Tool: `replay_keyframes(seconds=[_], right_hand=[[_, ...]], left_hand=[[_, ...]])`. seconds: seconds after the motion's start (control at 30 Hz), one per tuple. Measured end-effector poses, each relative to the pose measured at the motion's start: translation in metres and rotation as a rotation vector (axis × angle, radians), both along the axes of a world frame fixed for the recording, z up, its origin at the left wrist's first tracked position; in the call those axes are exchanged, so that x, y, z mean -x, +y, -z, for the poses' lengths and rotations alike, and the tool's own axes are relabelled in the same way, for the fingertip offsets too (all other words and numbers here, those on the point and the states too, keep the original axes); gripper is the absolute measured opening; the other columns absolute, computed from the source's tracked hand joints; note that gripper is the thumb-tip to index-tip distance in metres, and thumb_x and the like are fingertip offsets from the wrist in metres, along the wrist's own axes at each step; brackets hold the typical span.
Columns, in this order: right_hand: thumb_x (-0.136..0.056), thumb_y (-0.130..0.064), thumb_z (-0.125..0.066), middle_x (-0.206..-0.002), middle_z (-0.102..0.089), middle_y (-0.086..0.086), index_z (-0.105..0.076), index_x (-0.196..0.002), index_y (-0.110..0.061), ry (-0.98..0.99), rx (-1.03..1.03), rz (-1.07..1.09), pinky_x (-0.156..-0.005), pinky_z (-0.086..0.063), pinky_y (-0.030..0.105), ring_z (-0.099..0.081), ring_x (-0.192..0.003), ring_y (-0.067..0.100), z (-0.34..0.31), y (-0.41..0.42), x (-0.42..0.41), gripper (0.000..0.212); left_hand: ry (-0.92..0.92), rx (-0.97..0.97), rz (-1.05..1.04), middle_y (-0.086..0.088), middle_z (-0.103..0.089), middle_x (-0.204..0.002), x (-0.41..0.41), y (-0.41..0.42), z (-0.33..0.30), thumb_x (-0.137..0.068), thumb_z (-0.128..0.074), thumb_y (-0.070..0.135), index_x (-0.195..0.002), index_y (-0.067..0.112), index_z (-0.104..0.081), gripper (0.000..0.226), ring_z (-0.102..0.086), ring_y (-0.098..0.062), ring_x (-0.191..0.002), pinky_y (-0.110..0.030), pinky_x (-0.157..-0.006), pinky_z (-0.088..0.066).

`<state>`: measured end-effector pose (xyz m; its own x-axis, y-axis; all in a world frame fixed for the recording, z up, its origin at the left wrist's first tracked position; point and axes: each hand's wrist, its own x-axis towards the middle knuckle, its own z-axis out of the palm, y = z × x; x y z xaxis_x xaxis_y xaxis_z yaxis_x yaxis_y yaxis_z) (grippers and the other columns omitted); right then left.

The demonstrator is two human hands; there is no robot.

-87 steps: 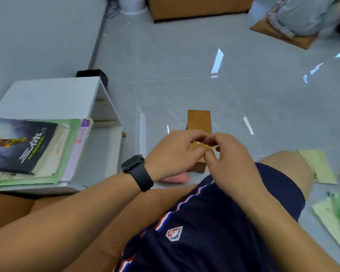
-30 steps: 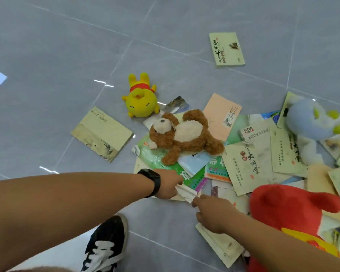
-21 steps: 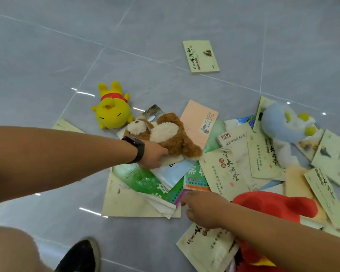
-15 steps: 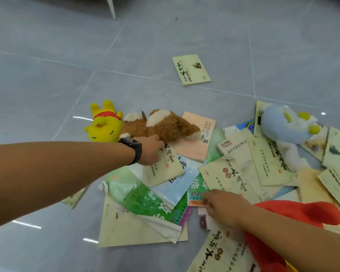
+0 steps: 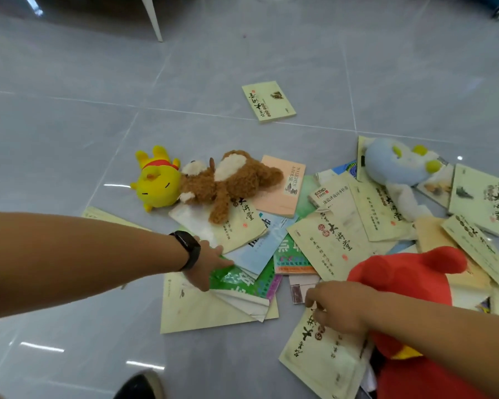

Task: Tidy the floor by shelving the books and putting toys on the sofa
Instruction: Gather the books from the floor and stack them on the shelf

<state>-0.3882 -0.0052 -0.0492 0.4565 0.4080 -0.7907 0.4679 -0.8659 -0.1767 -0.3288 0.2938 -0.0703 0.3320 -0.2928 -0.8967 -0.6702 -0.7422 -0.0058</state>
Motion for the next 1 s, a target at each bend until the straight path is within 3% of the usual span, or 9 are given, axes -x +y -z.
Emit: replay_keyframes(seconds=[0.07, 0.13, 0.27, 0.47, 0.63, 0.77, 0.83, 0.93, 1.0], right_hand=[[-0.102, -0.037, -0.044, -0.135, -0.054, 0.001, -0.049, -0.139, -0.026, -0.018, -0.031, 0.031, -0.101, -0.045, 0.037, -0.054, -0.123, 0.023, -0.005, 0.0, 0.003, 0.04], [-0.101, -0.038, -0.043, -0.134, -0.054, 0.001, -0.05, -0.138, -0.027, -0.01, -0.024, 0.035, -0.1, -0.045, 0.037, -0.054, -0.122, 0.023, -0.008, -0.004, 0.009, 0.039], [-0.099, -0.041, -0.046, -0.135, -0.056, 0.004, -0.052, -0.138, -0.027, 0.053, 0.016, 0.013, -0.102, -0.044, 0.038, -0.052, -0.125, 0.027, 0.0, -0.008, 0.014, 0.042], [-0.1, -0.039, -0.043, -0.139, -0.054, 0.004, -0.052, -0.137, -0.027, 0.059, 0.086, -0.004, -0.102, -0.044, 0.04, -0.051, -0.127, 0.028, 0.01, -0.002, 0.011, 0.041], [-0.098, -0.041, -0.043, -0.138, -0.055, 0.003, -0.053, -0.134, -0.029, 0.099, 0.11, 0.006, -0.101, -0.047, 0.04, -0.054, -0.124, 0.027, 0.022, -0.003, 0.014, 0.04], [-0.099, -0.039, -0.042, -0.139, -0.054, 0.002, -0.053, -0.135, -0.029, 0.099, 0.154, -0.026, -0.099, -0.046, 0.039, -0.054, -0.125, 0.027, 0.023, -0.001, 0.017, 0.039], [-0.101, -0.038, -0.042, -0.139, -0.054, 0.004, -0.052, -0.136, -0.026, 0.081, 0.141, -0.043, -0.099, -0.044, 0.039, -0.053, -0.126, 0.028, 0.019, 0.004, 0.016, 0.039], [-0.101, -0.039, -0.043, -0.139, -0.054, 0.004, -0.052, -0.136, -0.025, 0.061, 0.091, -0.018, -0.1, -0.045, 0.04, -0.053, -0.124, 0.027, 0.014, 0.011, 0.012, 0.039], [-0.102, -0.04, -0.042, -0.137, -0.055, 0.003, -0.053, -0.135, -0.026, 0.058, 0.065, -0.001, -0.099, -0.046, 0.04, -0.054, -0.123, 0.026, 0.013, 0.012, 0.012, 0.037]], left_hand=[[0.044, 0.098, -0.099, -0.009, -0.028, -0.163, 0.003, -0.004, -0.004, -0.102, -0.046, 0.038, -0.161, 0.03, -0.014, 0.068, -0.039, -0.032, -0.14, -0.04, -0.108, -0.037], [0.063, 0.201, -0.154, -0.005, -0.035, -0.16, 0.013, -0.006, -0.005, -0.103, -0.046, 0.034, -0.158, 0.025, -0.027, 0.059, -0.04, -0.027, -0.141, -0.039, -0.111, -0.037], [-0.158, 0.329, -0.045, -0.003, -0.045, -0.144, 0.03, 0.014, 0.013, -0.099, -0.047, 0.031, -0.148, 0.026, -0.038, 0.051, -0.05, -0.028, -0.122, -0.043, -0.095, -0.047], [-0.365, 0.347, -0.085, -0.004, -0.037, -0.143, 0.006, 0.028, 0.035, -0.093, -0.053, 0.022, -0.145, 0.024, -0.034, 0.055, -0.048, -0.028, -0.115, -0.04, -0.088, -0.047], [-0.465, 0.35, -0.038, -0.008, -0.04, -0.134, 0.003, 0.017, 0.049, -0.094, -0.048, 0.009, -0.134, 0.018, -0.036, 0.043, -0.052, -0.029, -0.096, -0.044, -0.072, -0.05], [-0.511, 0.345, 0.126, -0.018, -0.025, -0.155, 0.002, -0.002, 0.05, -0.102, -0.034, 0.002, -0.147, 0.011, -0.027, 0.047, -0.06, -0.033, -0.079, -0.038, -0.053, -0.034], [-0.543, 0.392, 0.213, -0.018, -0.027, -0.156, -0.004, -0.004, 0.057, -0.1, -0.042, 0.004, -0.152, 0.014, -0.025, 0.055, -0.053, -0.029, -0.06, -0.034, -0.045, -0.026], [-0.628, 0.454, 0.364, -0.014, -0.055, -0.131, -0.009, 0.003, 0.065, -0.085, -0.066, 0.007, -0.138, 0.01, -0.048, 0.056, -0.039, -0.023, -0.04, -0.027, -0.037, -0.015], [-0.665, 0.451, 0.467, -0.011, -0.061, -0.105, -0.007, 0.004, 0.067, -0.088, -0.063, 0.007, -0.122, 0.005, -0.058, 0.034, -0.048, -0.023, -0.049, -0.031, -0.042, -0.03]])
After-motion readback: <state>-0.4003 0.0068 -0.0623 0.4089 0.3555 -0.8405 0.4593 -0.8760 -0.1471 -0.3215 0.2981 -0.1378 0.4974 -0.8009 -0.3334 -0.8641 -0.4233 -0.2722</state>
